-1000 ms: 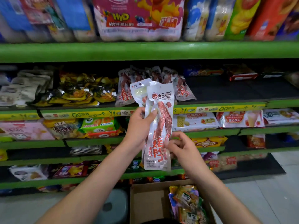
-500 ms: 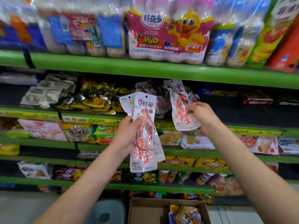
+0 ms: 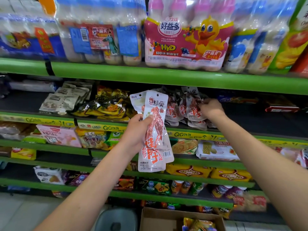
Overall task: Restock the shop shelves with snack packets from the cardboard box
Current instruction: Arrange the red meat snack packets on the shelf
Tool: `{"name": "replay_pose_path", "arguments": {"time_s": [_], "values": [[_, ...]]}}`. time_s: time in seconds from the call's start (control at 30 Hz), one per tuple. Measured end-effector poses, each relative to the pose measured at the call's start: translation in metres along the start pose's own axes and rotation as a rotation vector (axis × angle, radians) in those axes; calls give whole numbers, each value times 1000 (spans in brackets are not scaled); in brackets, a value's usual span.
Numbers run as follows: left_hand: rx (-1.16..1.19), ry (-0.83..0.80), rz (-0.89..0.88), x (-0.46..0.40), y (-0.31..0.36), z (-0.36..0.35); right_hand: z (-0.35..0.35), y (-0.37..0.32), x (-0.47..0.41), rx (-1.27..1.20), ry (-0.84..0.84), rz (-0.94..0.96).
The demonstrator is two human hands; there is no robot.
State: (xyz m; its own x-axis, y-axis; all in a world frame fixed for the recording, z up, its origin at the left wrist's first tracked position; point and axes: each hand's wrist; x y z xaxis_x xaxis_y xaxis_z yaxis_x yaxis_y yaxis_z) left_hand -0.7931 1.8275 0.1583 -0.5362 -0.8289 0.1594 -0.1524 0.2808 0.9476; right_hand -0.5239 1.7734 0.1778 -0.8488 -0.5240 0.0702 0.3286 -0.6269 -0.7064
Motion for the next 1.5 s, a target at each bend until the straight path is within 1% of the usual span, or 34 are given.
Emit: {"name": "replay_pose_path", "arguments": {"time_s": [0.07, 0.13, 0.17, 0.2, 0.23, 0.27, 0.33, 0.37, 0.43, 0.5, 0.6, 0.73, 0.87, 0.97, 1.1, 1.13, 1.2, 1.23, 1.27, 1.4, 1.5], "values": [[-1, -3, 11, -1, 1, -3, 6, 3, 12, 41, 24, 93], [11, -20, 17, 0, -1, -8, 14, 4, 34, 9, 80, 244], [24, -39, 23, 1, -1, -11, 16, 7, 50, -39, 69, 308], [40, -66, 29, 2, -1, -13, 16, 11, 69, -111, 18, 347], [60, -100, 29, 4, -1, -16, 14, 15, 89, -191, -71, 371], [75, -138, 24, 6, -2, -19, 10, 18, 110, -280, -198, 366], [70, -213, 10, 9, -3, -27, 0, 24, 143, -486, -465, 222], [49, -237, -4, 11, -5, -31, -7, 28, 153, -581, -571, 135], [-25, -246, -53, 13, -11, -39, -19, 34, 167, -744, -686, 1], [-117, -219, -126, 14, -16, -43, -22, 40, 173, -849, -671, -46], [-167, -187, -191, 14, -22, -39, -19, 54, 178, -877, -648, -19], [-75, -119, -164, 10, -21, -26, -15, 75, 181, -816, -605, -34], [-27, -103, -158, 11, -19, -16, -11, 90, 182, -865, -572, -88], [-7, -140, -141, 16, -21, -17, -9, 93, 184, -854, -598, -57], [20, -230, -109, 26, -27, -28, -13, 94, 184, -824, -575, 7], [33, -251, -98, 29, -30, -31, -14, 94, 183, -864, -616, 13], [65, -268, -85, 32, -34, -36, -15, 90, 184, -1035, -753, -37], [76, -268, -83, 33, -36, -38, -15, 87, 185, -1124, -797, -47], [85, -268, -84, 33, -37, -39, -16, 85, 185, -1174, -805, -26], [96, -327, -84, 35, -40, -42, -25, 87, 179, -1221, -671, 32], [68, -364, -71, 34, -41, -41, -25, 92, 170, -1152, -588, 56]]}}
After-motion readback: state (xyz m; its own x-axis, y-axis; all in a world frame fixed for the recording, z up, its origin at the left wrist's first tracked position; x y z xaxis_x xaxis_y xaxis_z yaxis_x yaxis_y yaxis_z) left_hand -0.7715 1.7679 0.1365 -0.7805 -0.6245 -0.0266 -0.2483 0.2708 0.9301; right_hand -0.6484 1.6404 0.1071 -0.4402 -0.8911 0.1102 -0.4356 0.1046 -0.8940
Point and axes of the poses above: each hand's wrist, its own x-axis away from the middle knuckle, its own z-axis out of the back of the hand, y = z × x, and after that the axes turned 4 degrees about -z, right-handed
